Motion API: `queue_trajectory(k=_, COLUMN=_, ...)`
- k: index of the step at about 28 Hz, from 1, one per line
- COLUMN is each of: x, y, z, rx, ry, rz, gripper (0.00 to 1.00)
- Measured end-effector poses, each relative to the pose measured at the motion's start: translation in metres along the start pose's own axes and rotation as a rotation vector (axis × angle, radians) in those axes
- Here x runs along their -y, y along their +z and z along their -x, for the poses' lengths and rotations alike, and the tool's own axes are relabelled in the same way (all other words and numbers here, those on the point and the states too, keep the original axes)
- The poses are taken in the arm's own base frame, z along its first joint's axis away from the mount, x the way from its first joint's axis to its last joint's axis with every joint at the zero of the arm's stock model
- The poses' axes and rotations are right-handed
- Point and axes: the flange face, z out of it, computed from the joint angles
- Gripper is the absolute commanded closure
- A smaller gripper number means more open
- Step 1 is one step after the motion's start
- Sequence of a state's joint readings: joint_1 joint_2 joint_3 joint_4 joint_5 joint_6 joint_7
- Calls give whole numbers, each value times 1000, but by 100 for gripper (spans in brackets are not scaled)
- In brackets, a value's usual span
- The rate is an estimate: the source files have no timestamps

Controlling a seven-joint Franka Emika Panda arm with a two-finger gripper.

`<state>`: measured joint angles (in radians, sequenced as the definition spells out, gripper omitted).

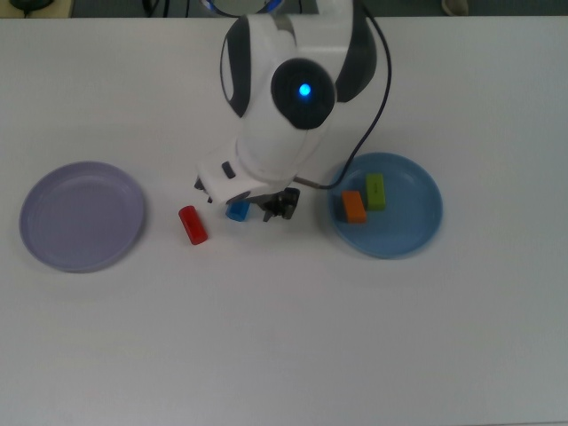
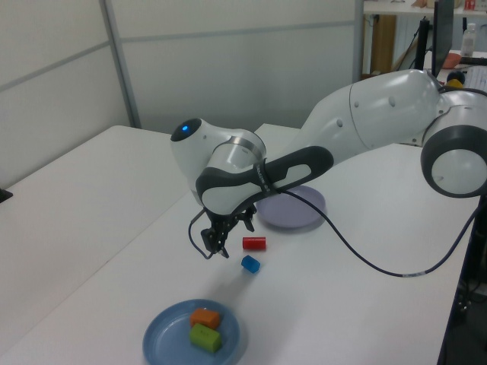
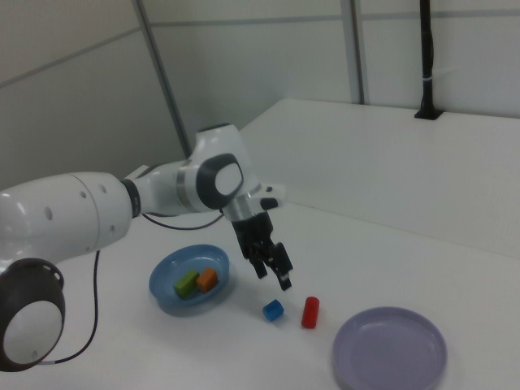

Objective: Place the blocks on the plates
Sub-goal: 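Move the gripper to the red cylinder and grasp it, then carry the red cylinder onto the lavender plate and release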

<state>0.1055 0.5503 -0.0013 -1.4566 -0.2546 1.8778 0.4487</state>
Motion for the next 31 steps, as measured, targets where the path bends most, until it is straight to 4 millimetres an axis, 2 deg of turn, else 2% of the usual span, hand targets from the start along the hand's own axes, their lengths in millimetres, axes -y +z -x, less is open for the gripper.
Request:
queue_trajectory(k=5, x=-17, y=41, z=-11, rx=42, ry=-26, rz=12, gripper=0)
queue_trajectory(k=10, x=-45, y=58, z=-29, rx=9, ry=-23, rz=-11, gripper=1)
queue_trajectory(k=13, x=-62, y=62, z=-33, rx=8, ry=-37, rz=-14, gripper=13)
queue_trajectory(k=14, x=-66, y=63, z=-34, rx=9, ry=-45, rz=-15, gripper=33)
queue_trajectory(k=15, x=-69, y=65, z=-35, rx=11, ry=-53, rz=-15, gripper=47)
queue_trajectory(k=18, x=-68, y=69, z=-36, rx=12, ry=-66, rz=-16, gripper=76)
queue_trajectory(k=20, x=-64, y=72, z=-35, rx=14, ry=-75, rz=-16, gripper=100)
queue_trajectory(k=31, x=-56, y=73, z=-35, rx=11, ry=-89, rz=-20, gripper=100)
